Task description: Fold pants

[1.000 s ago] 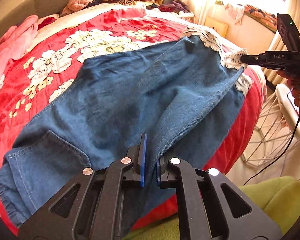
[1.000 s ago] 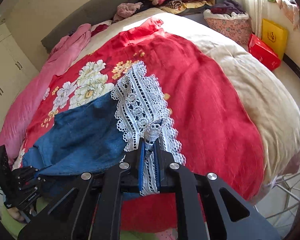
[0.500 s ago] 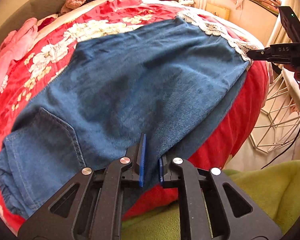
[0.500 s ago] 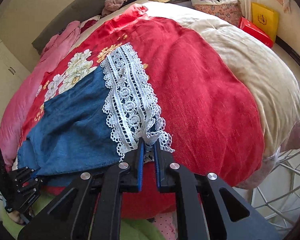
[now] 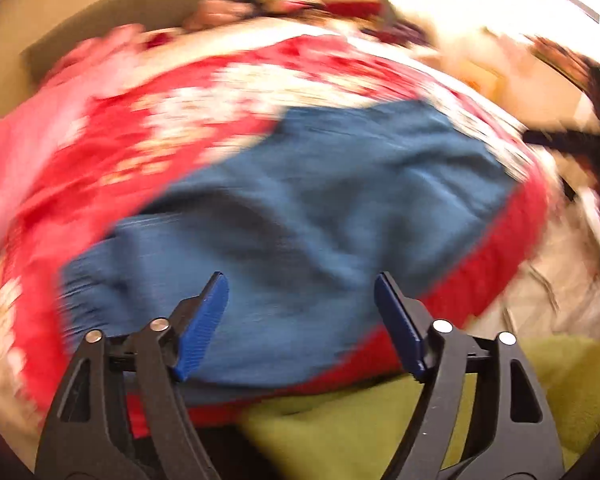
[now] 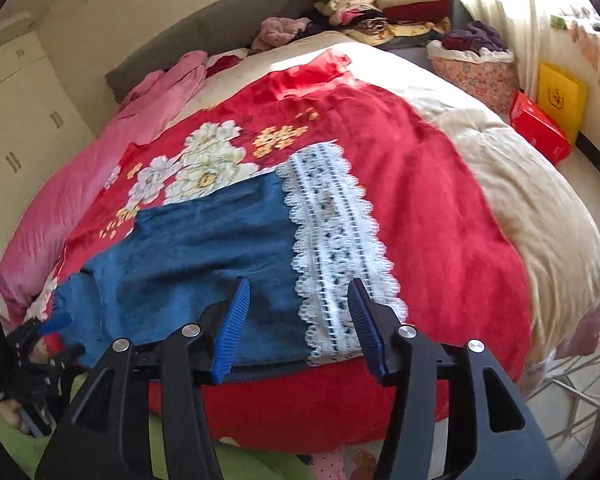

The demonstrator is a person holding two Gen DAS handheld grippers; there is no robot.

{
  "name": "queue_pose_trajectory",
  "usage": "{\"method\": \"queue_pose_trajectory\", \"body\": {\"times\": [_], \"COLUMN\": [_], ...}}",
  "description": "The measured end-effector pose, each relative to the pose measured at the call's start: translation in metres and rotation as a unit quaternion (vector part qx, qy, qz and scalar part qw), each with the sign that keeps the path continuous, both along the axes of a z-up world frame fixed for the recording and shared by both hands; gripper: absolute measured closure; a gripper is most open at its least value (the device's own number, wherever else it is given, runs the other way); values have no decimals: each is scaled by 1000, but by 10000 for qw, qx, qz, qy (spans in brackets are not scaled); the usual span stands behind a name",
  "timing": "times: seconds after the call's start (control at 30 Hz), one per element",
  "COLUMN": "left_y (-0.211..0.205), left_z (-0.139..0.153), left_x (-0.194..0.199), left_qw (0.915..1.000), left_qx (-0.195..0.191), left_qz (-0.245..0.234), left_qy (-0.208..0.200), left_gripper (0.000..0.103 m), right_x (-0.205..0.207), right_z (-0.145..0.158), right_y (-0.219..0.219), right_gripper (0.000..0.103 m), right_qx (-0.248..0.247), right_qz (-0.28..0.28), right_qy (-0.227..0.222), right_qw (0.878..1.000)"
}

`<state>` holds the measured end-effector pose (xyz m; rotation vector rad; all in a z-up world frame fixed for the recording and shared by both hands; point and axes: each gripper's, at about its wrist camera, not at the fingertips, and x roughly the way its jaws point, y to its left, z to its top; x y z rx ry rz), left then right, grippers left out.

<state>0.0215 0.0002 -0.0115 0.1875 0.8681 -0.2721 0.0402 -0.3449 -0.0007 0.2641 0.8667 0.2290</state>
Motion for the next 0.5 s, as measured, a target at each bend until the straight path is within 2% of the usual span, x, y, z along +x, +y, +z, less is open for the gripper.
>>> {"method": "queue_pose_trajectory", "body": {"times": [0.03,0.07,0.13,0.17,0.23,0.3,0.33,0.37,0.4,0.43,0.47,0.5], "left_y": [12,31,66,77,94,99,98,98,98,98,99,100], "left_z": [2,3,3,2,-4,-14,-17,-21,-26,-27,-26,-24], "left_x": [1,4,11,13,20,28,31,35,38,41,43,43], "left_qw": [9997,9977,9911,9885,9836,9821,9825,9829,9826,9823,9816,9814], "left_qx": [51,152,186,136,46,-33,-108,-264,-412,-471,-433,-460], "left_qz": [226,649,1316,1506,1802,1875,1846,1803,1789,1786,1837,1854], "left_qy": [-46,-118,-83,-55,33,174,209,256,299,319,283,207], "left_gripper": [27,24,23,23,22,22,22,25,47,55,58,67], "right_x": [-1,-3,-10,-15,-29,-38,-39,-38,-34,-30,-27,-22], "right_z": [1,2,2,1,-4,-14,-20,-25,-30,-34,-37,-43], "right_y": [13,32,61,76,104,127,132,134,137,138,137,137], "right_gripper": [52,50,47,47,47,47,47,47,47,48,49,54], "right_qx": [-70,-313,-833,-1093,-1584,-2036,-2207,-2306,-2373,-2412,-2448,-2509], "right_qz": [316,736,1312,1615,2284,2750,2818,2836,2845,2824,2807,2791], "right_qy": [-55,-151,-321,-423,-612,-649,-613,-579,-530,-497,-472,-395], "right_qw": [9995,9967,9873,9799,9586,9374,9318,9290,9273,9272,9268,9261]}}
